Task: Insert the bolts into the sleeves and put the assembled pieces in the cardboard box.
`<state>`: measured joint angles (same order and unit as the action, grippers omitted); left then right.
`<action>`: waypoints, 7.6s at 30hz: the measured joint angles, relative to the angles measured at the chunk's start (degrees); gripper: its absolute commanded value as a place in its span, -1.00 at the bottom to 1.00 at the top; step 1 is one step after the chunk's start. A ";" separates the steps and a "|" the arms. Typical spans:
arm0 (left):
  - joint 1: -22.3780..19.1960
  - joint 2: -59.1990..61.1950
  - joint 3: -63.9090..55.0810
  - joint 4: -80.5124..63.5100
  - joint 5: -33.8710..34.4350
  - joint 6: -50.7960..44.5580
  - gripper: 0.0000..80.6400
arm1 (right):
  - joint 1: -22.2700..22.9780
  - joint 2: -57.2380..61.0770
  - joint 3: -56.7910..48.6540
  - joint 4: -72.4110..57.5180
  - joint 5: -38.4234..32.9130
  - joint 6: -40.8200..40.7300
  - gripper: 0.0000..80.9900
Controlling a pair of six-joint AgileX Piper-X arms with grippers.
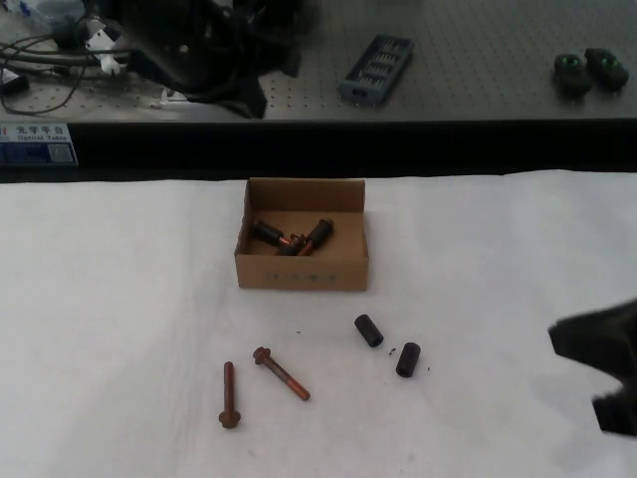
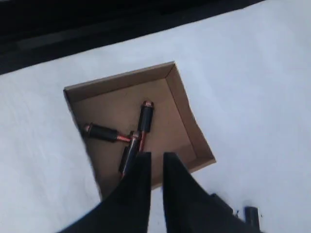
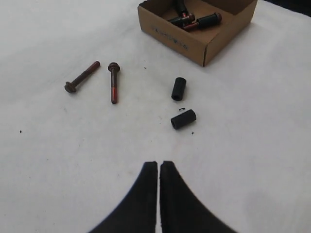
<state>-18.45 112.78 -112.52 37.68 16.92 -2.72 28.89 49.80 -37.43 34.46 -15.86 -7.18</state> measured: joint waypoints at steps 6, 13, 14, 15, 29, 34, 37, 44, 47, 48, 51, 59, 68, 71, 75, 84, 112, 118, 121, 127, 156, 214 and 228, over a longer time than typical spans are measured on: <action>1.66 -5.96 5.66 1.51 -0.87 0.13 -0.83 | 0.00 12.57 -8.03 -0.12 -2.17 0.23 -0.48; 1.76 -18.58 27.19 -4.45 -3.22 -1.51 -0.83 | 1.97 23.98 -16.51 -0.02 -3.15 0.23 -0.50; 1.76 -20.66 30.85 -6.02 -3.24 -2.36 -0.83 | 2.10 24.28 -16.71 -0.02 -3.15 0.23 -0.50; 1.76 -22.81 34.58 -8.06 -3.38 -3.48 -0.83 | 2.83 25.62 -17.55 -0.02 -3.15 0.02 -0.50; 1.76 -42.21 66.73 -16.96 -4.47 -6.68 -0.10 | 15.13 52.84 -34.58 3.27 -0.22 -0.11 -0.49; 2.50 -48.33 72.11 -14.71 -7.73 -6.68 0.00 | 15.85 57.71 -39.41 5.29 0.95 -0.11 -0.48; 3.57 -53.65 73.32 -8.10 -11.10 -6.04 -0.14 | 16.31 61.68 -43.01 7.00 1.95 -0.11 -0.31; 3.85 -64.68 73.32 -2.99 -13.31 -1.41 -0.20 | 17.55 67.96 -48.42 8.62 3.78 -0.11 -0.23; 3.85 -67.20 73.32 -2.26 -13.31 -1.27 -0.20 | 18.69 69.87 -49.99 8.98 5.90 -1.47 -0.23; 3.85 -68.28 73.32 -1.32 -13.31 -1.17 -0.20 | 19.10 70.36 -50.39 9.15 6.58 -1.92 -0.23; 3.85 -69.21 73.32 -0.15 -13.31 -1.21 -0.20 | 20.36 71.92 -51.70 9.66 8.12 -2.76 -0.23; 3.85 -69.87 73.32 4.51 -13.31 -1.21 -0.20 | 22.20 74.14 -52.75 10.50 14.36 -3.09 -0.23; 3.85 -69.87 73.32 4.92 -13.31 -1.21 -0.20 | 22.22 74.14 -52.75 10.76 15.86 -3.09 -0.78; 3.85 -69.87 73.32 4.92 -13.31 -1.21 -0.20 | 22.22 74.14 -52.87 10.76 15.86 -3.09 -0.93; 3.85 -69.87 73.32 4.92 -13.31 -1.05 -0.20 | 22.22 74.14 -52.87 10.76 15.86 -3.09 -0.95; 3.85 -69.87 73.32 4.10 -11.77 3.91 -0.24 | 20.92 66.84 -51.34 10.41 15.86 3.60 -0.95; -14.21 -32.18 45.83 -6.10 -4.51 -14.92 -0.02 | 4.85 5.25 -7.38 10.51 15.86 10.86 -0.95; -19.38 -20.17 36.17 -6.59 -11.22 -18.23 -0.02 | 0.97 -13.26 -1.01 19.40 20.24 12.52 -0.95; -20.41 -15.79 31.98 -6.64 -12.66 -21.41 -0.02 | 0.49 -18.74 -0.27 23.12 21.65 14.90 -0.95; -20.95 -7.62 24.99 -6.64 -13.84 -26.56 -0.02 | 0.35 -29.39 -0.25 25.60 26.57 19.77 -0.95; -23.79 15.33 7.47 -5.43 -23.42 -30.73 -0.14 | 0.35 -40.17 -0.25 34.71 32.88 22.99 -0.95; -21.48 11.05 6.98 -1.37 -11.33 -22.10 -0.99 | 0.35 -40.17 -0.25 33.51 33.15 22.99 -0.95; -18.52 -4.57 9.87 -2.45 -10.22 -8.29 -0.99 | 0.35 -39.56 6.45 9.56 17.90 22.99 -0.95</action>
<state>-36.98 108.20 -102.65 35.23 6.71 -11.01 29.24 10.24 -30.97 44.02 2.04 15.81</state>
